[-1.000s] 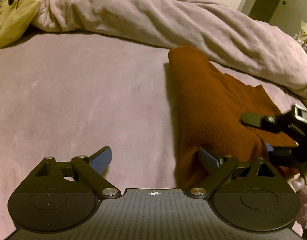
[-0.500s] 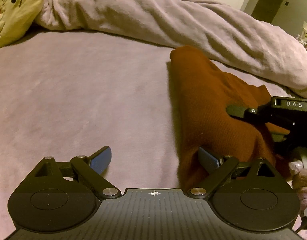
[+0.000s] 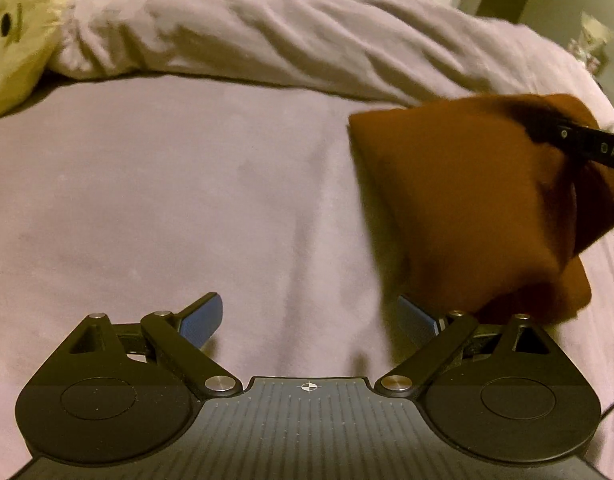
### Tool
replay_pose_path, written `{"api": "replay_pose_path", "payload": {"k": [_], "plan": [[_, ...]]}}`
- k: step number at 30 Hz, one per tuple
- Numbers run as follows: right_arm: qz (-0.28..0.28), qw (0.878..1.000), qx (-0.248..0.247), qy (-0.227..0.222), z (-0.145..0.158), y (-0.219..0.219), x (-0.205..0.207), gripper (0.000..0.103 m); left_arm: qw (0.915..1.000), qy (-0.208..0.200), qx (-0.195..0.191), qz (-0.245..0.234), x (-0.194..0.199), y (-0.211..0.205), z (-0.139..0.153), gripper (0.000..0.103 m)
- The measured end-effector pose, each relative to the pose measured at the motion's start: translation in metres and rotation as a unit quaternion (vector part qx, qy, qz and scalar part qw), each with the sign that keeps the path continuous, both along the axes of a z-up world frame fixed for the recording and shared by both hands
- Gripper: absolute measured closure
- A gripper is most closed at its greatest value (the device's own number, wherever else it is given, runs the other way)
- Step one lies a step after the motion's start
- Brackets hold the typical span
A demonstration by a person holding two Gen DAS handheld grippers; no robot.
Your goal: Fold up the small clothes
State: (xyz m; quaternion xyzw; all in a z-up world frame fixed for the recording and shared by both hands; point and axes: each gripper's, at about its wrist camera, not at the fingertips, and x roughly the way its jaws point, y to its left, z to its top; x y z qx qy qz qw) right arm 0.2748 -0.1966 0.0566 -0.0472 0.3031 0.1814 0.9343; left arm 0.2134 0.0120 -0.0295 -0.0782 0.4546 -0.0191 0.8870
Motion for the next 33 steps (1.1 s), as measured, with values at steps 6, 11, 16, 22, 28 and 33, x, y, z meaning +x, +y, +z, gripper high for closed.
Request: {"api": "replay_pose_path", "payload": {"k": [6,11,16,22,28,33], "plan": [[-0.049,0.996,-0.023,0.065,-0.047,-0.047,0.009,0.074,0.9989,0.024,0.020,-0.036,0.004,-0.032,-0.014,0.006],[-0.134,0.978,0.125,0.098,-0.051,-0.109,-0.024,0.059,0.9981,0.030,0.029,-0.045,0.003,-0.045,-0.019,0.006],[-0.165,0.937,0.273,0.142,-0.065,-0.144,-0.069,0.055,0.9984,0.024,0.042,-0.030,0.004,-0.059,-0.022,0.006],[-0.170,0.879,0.401,0.194,-0.099,-0.142,-0.069,0.054,0.9985,0.026,0.048,0.002,0.006,-0.067,-0.022,0.006],[-0.193,0.861,0.413,0.225,-0.115,-0.129,-0.042,0.060,0.9978,0.025,0.061,0.011,0.007,-0.072,-0.024,0.005],[-0.181,0.917,0.308,0.179,-0.096,-0.117,-0.044,0.084,0.9979,0.026,0.057,0.016,0.007,-0.071,-0.023,0.005]]}}
